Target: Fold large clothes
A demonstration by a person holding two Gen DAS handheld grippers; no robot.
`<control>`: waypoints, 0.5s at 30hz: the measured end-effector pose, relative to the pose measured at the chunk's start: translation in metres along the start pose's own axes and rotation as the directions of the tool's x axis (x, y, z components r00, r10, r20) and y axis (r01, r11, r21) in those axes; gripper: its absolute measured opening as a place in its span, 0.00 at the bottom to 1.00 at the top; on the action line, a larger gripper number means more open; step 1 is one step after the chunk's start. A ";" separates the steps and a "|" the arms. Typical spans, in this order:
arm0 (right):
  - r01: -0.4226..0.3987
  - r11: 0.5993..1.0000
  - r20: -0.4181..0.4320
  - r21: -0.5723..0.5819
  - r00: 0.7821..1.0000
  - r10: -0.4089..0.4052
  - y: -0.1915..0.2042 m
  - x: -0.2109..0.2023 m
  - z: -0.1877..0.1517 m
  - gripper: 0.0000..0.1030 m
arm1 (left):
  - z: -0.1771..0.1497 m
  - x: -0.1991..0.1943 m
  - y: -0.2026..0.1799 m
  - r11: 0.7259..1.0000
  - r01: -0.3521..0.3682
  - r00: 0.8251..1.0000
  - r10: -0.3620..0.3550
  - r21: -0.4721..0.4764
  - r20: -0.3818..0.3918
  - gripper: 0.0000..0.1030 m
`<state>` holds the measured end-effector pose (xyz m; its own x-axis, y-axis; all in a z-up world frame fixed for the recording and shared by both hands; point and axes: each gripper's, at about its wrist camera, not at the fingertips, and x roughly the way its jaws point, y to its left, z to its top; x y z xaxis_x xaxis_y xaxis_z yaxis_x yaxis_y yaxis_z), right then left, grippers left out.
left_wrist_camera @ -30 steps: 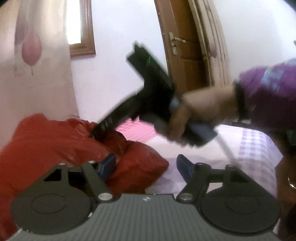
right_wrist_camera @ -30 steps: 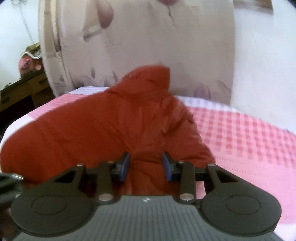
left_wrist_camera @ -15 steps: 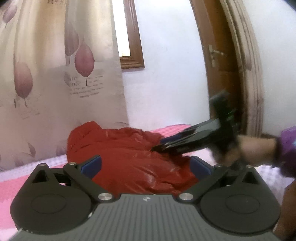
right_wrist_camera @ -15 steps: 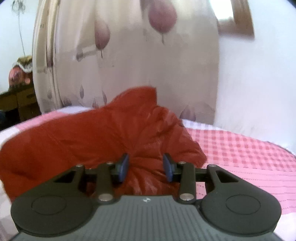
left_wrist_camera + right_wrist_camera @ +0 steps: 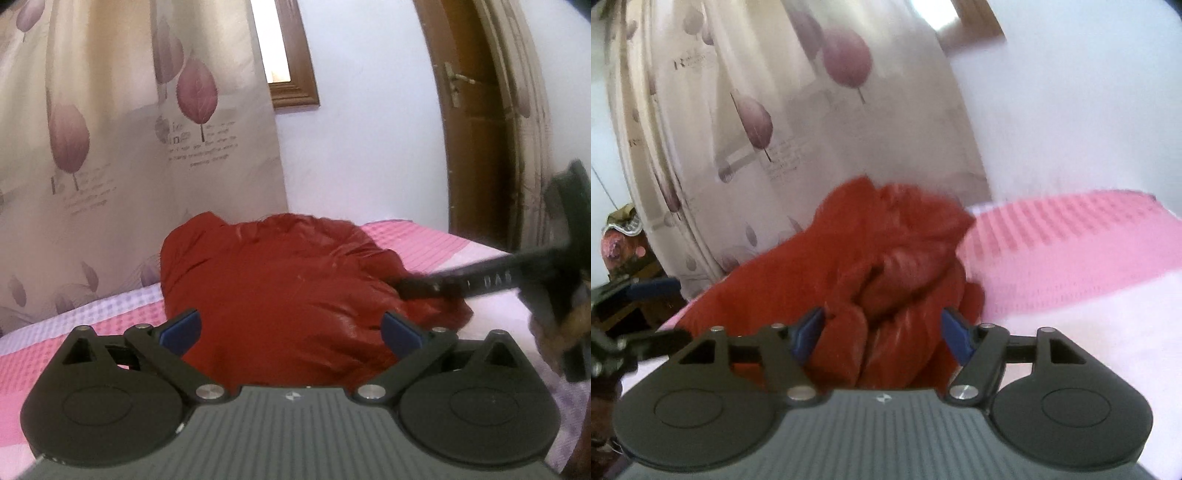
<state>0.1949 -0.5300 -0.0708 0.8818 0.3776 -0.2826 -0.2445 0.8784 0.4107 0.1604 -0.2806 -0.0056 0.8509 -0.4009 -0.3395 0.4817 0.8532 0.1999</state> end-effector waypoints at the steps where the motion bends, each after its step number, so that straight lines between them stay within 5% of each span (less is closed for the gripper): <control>1: 0.002 1.000 -0.015 0.008 1.000 -0.002 0.002 0.002 -0.003 0.39 | -0.002 0.000 0.001 1.000 -0.004 1.000 0.004 -0.001 -0.005 0.99; 7: -0.018 0.993 -0.004 0.117 1.000 0.019 0.007 0.005 -0.010 0.23 | -0.005 0.003 0.006 0.999 -0.032 0.999 0.032 0.004 -0.034 1.00; 15: -0.125 0.928 0.010 0.350 0.991 0.130 -0.015 0.018 -0.033 0.22 | -0.008 0.010 0.015 0.999 -0.051 0.997 0.051 -0.001 -0.058 1.00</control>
<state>0.2009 -0.5270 -0.1107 0.8466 0.4856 -0.2179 -0.1964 0.6655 0.7201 0.1746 -0.2689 -0.0136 0.8609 -0.3367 -0.3815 0.4372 0.8730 0.2163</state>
